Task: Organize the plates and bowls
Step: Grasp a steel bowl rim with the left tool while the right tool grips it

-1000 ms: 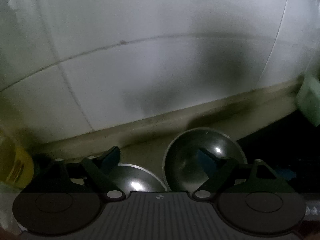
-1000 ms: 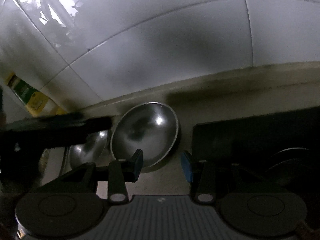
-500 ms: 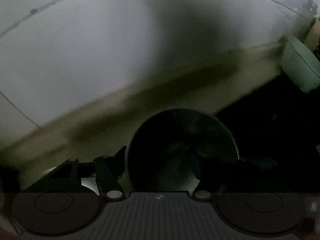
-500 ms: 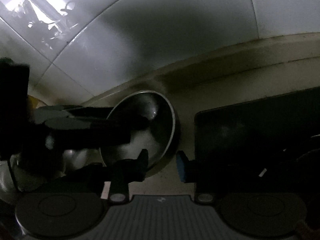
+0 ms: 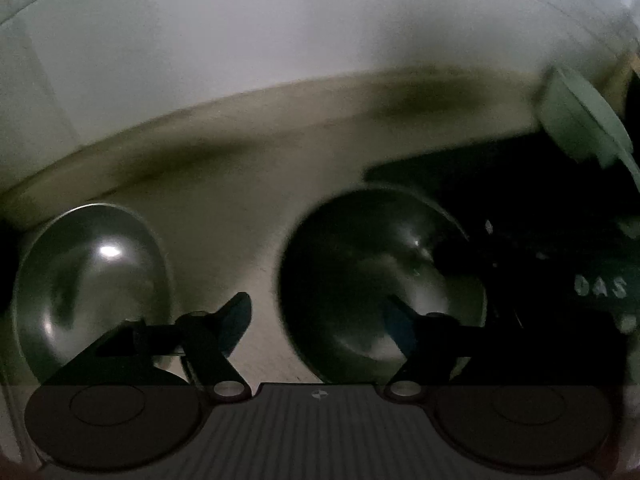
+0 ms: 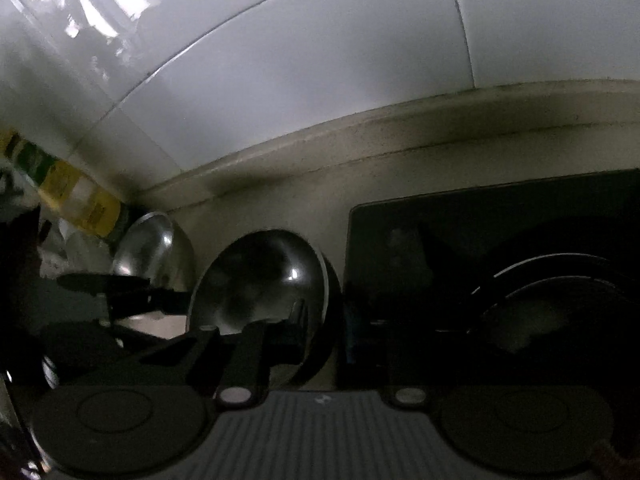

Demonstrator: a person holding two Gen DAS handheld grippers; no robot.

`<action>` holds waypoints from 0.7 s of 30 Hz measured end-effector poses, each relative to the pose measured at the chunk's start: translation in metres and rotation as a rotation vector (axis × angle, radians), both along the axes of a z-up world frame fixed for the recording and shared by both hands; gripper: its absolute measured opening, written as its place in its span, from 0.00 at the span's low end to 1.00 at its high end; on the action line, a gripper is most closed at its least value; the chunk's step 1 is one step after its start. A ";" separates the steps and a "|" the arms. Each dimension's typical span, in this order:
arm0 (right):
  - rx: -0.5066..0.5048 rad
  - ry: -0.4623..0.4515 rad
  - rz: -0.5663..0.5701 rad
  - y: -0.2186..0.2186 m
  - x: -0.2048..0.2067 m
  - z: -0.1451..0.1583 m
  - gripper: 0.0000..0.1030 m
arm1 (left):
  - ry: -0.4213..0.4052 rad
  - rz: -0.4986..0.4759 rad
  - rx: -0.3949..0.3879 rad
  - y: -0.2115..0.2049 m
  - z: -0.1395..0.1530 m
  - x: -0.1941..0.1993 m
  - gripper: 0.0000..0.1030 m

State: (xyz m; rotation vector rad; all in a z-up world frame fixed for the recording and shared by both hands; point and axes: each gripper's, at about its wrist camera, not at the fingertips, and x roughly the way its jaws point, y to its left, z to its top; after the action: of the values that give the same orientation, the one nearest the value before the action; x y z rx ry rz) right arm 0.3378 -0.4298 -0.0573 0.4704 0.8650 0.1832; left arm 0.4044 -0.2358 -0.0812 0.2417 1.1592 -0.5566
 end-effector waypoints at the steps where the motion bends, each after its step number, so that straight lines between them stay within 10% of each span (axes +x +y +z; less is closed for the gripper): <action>1: 0.003 0.000 -0.004 0.001 0.001 -0.001 0.20 | -0.010 0.016 -0.009 -0.001 0.000 -0.001 0.77; 21: -0.061 -0.062 0.107 0.024 -0.022 0.003 0.22 | -0.108 0.029 0.038 0.007 0.017 -0.046 0.60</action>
State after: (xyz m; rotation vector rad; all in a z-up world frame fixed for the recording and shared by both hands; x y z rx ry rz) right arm 0.3155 -0.4053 -0.0548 0.3597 0.8336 0.2670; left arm 0.3588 -0.2289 -0.0641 0.2837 1.0682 -0.4901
